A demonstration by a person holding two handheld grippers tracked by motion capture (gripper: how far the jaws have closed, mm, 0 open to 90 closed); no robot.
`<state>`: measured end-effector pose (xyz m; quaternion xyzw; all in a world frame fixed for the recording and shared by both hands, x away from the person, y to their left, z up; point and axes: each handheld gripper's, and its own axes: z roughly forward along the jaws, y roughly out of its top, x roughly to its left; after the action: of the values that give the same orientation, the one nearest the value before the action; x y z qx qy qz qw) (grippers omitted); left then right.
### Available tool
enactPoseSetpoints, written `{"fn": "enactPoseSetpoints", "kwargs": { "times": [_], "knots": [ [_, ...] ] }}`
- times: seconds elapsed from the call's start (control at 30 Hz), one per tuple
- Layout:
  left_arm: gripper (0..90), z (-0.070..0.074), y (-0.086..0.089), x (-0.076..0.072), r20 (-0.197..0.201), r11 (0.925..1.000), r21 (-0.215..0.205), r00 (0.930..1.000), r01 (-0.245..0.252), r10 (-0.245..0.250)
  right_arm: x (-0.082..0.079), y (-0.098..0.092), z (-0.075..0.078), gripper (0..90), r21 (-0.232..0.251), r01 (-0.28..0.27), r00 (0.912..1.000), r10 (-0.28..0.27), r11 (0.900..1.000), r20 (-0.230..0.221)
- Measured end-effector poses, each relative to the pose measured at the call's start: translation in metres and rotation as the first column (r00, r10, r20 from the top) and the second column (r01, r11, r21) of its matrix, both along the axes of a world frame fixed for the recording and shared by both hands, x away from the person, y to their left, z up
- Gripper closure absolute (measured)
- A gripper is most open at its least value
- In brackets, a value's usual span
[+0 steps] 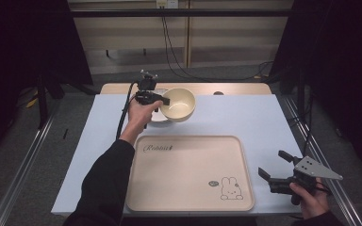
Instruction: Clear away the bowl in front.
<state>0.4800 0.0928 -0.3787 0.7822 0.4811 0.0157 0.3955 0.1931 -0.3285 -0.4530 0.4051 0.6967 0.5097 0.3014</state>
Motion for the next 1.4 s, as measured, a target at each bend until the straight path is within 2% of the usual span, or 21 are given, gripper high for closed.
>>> {"fn": "enactPoseSetpoints", "kwargs": {
  "times": [0.03, 0.2, 0.3, 0.43, 0.6, 0.9, 1.07, 1.1, 1.3, 1.37, 1.4],
  "knots": [
    [84.0, 0.000, -0.004, -0.002, -0.002, 0.9999, 0.006, 0.9999, 0.016, -0.016, 0.000, 0.000, 0.000, 2.0, 0.001, 0.003, 1.0000, -0.003, 1.000, 0.001],
    [84.0, -0.003, -0.015, -0.006, -0.011, 0.9994, -0.007, 0.9994, 0.032, -0.033, 0.000, 0.000, 0.000, 2.0, -0.002, -0.002, 1.0000, 0.002, 1.000, 0.001],
    [83.9, -0.005, -0.019, -0.008, -0.014, 0.9985, 0.007, 0.9985, 0.054, -0.054, 0.000, 0.000, 0.000, 2.0, 0.000, -0.002, 1.0000, 0.002, 1.000, 0.000],
    [83.9, -0.007, -0.024, -0.010, -0.016, 0.9985, 0.000, 0.9984, 0.055, -0.055, 0.000, 0.000, 0.000, 2.0, -0.001, 0.002, 1.0000, -0.002, 1.000, 0.003],
    [83.9, -0.008, -0.034, -0.016, -0.024, 0.9969, 0.000, 0.9966, 0.079, -0.079, 0.000, 0.001, 0.000, 2.0, 0.002, -0.001, 1.0000, 0.001, 1.000, 0.002],
    [84.0, -0.011, -0.054, -0.022, -0.036, 0.9898, 0.023, 0.9895, 0.141, -0.140, 0.000, 0.000, 0.000, 2.0, 0.001, 0.000, 1.0000, 0.000, 1.000, 0.003],
    [84.0, -0.014, -0.064, -0.026, -0.042, 0.9881, 0.021, 0.9876, 0.152, -0.151, 0.001, 0.001, 0.000, 2.0, 0.003, -0.002, 1.0000, 0.002, 1.000, 0.002],
    [84.0, -0.016, -0.068, -0.027, -0.047, 0.9842, 0.026, 0.9837, 0.175, -0.174, 0.001, 0.001, 0.000, 2.0, 0.002, -0.001, 1.0000, 0.001, 1.000, 0.004],
    [84.0, -0.020, -0.081, -0.031, -0.050, 0.9842, 0.017, 0.9833, 0.176, -0.175, 0.001, 0.000, 0.000, 2.0, 0.003, -0.004, 1.0000, 0.004, 1.000, 0.004],
    [84.0, -0.020, -0.084, -0.032, -0.055, 0.9799, 0.027, 0.9791, 0.198, -0.196, 0.001, 0.001, 0.000, 1.9, 0.004, -0.005, 1.0000, 0.005, 1.000, 0.002],
    [84.0, -0.020, -0.087, -0.033, -0.051, 0.9806, 0.021, 0.9798, 0.195, -0.193, 0.001, 0.001, 0.000, 1.9, 0.004, -0.005, 1.0000, 0.005, 1.000, 0.002]
  ]
}}
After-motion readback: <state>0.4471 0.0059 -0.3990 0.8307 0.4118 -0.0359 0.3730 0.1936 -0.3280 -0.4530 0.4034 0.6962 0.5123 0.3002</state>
